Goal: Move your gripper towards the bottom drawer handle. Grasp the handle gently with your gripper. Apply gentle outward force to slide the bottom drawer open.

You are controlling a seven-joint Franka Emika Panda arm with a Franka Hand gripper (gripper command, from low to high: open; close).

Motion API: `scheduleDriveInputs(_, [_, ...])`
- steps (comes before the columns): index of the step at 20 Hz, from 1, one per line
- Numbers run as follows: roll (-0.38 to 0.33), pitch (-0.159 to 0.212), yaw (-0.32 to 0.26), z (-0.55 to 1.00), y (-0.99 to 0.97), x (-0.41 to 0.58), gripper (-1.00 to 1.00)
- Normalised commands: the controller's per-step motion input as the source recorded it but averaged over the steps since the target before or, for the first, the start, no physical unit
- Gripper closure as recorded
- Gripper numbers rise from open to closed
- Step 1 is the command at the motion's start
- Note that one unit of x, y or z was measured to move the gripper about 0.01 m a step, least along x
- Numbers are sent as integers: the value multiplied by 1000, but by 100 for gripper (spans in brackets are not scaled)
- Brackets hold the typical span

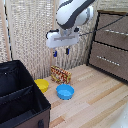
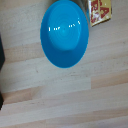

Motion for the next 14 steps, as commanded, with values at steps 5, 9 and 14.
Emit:
scheduleDriveInputs(5, [-333, 0, 88, 1, 122, 144, -100])
scheduleDriveInputs(9, [-375, 0, 99, 0, 0, 152, -100])
scheduleDriveInputs(14, [-375, 0, 103, -3, 0, 117, -100])
